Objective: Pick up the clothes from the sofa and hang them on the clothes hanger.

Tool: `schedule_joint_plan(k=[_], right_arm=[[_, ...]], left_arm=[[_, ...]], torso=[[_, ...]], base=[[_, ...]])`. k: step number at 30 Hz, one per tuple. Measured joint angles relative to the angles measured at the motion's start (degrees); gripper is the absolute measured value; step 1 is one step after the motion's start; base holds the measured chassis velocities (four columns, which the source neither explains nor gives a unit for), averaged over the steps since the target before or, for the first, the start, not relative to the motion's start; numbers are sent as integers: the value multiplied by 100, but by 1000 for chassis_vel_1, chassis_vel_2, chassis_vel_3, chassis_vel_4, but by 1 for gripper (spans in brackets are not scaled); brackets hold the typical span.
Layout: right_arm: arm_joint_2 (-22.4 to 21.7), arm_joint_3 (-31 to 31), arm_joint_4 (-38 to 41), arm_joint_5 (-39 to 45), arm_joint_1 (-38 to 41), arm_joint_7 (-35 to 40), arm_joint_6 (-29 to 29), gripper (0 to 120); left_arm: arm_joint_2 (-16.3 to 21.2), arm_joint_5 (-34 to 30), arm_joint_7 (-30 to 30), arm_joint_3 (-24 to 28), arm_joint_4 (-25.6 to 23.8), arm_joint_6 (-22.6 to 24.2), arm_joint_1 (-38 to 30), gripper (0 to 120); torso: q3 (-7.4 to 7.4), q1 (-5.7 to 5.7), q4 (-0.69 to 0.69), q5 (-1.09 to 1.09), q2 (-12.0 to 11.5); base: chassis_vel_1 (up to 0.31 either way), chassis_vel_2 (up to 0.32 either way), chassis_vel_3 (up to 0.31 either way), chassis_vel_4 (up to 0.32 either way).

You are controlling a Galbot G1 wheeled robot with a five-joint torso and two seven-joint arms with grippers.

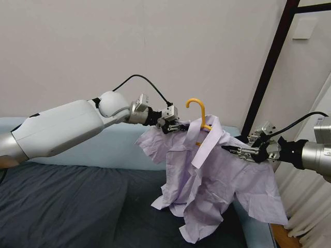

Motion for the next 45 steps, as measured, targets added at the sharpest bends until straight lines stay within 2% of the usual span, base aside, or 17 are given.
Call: schedule_joint_plan(k=[1, 5, 16, 17, 18, 19, 22, 24, 26, 28, 29, 31, 35, 37, 41, 43, 45], right_arm=[[0, 0, 0, 0, 0, 0, 0, 26], [-10, -7, 24, -3, -11, -67, 53, 9], [34, -36, 33, -9, -17, -74, 114, 7], [76, -44, 1, -16, -14, -52, 155, 7], [162, -44, -77, -20, 18, 34, 182, 7], [229, -8, -143, 55, 70, 82, 184, 7], [259, 27, -202, 94, 106, 122, 184, 7], [269, 114, -352, 183, 141, 246, 112, 7], [267, 120, -365, 191, 142, 256, 101, 7], [261, 149, -406, 268, 142, 396, 7, 7], [262, 155, -408, 282, 142, 416, -6, 7], [286, 192, -435, 404, 143, 618, -78, 7], [318, 208, -482, 517, 145, 768, -110, 7], [335, 296, -543, 706, 150, 946, -150, 7], [371, 445, -580, 1027, 194, 1171, -196, 7], [425, 474, -559, 1374, 319, 1371, -218, 7], [459, 470, -540, 1432, 354, 1419, -218, 7]], left_arm=[[0, 0, 0, 0, 0, 0, 0, 0], [0, -21, -22, 0, -19, -25, -26, 0], [63, -25, -244, -6, -103, -73, -14, 1], [96, -14, -468, -13, -139, -131, -13, 8], [163, -9, -1049, -13, -170, -225, -30, 19], [200, -26, -1333, -72, -172, -254, -84, 29], [225, -41, -1458, -115, -170, -271, -125, 37], [349, -84, -1589, -228, -202, -317, -156, 49], [368, -91, -1594, -239, -217, -322, -153, 51], [533, -108, -1633, -310, -389, -374, -57, 65], [557, -109, -1636, -325, -415, -381, -33, 66], [721, -112, -1692, -438, -636, -403, 169, 78], [918, -107, -1837, -617, -889, -407, 454, 87], [1186, -104, -2020, -927, -1210, -407, 852, 97], [1437, -126, -2323, -1235, -1555, -410, 1285, 100], [1656, -161, -2909, -1474, -1885, -507, 1737, 100], [1700, -169, -3080, -1528, -1964, -543, 1867, 100]], torso=[[0, 0, 0, 0, 0], [0, 0, 0, 0, 0], [0, 0, 0, 0, 0], [0, 0, 0, 0, 0], [0, 0, 0, 0, 0], [1, 0, 0, 0, 0], [0, 0, 0, 0, 0], [0, 0, 0, 1, 0], [0, 0, 0, 0, 0], [0, 0, 0, 1, 0], [0, 0, 0, 0, 0], [0, 0, -1, 0, 0], [0, 0, -1, 1, 0], [0, 0, 0, 1, 0], [0, 0, 0, -2, 0], [-1, 0, 1, -1, 0], [-1, 0, 0, -1, 0]], base=[[0, 0, 0, 0], [0, 0, 0, 0], [0, 0, 0, 0], [0, 0, 0, 0], [0, 0, 0, 0], [0, 0, 0, 0], [0, 0, 0, 0], [0, 0, 0, 0], [0, 0, 0, 0], [0, 0, 0, 0], [0, 0, 0, 0], [0, 0, 0, 0], [0, 0, 0, 0], [0, 0, 0, 0], [0, 0, 0, 0], [0, 0, 0, 0], [0, 0, 0, 0]])
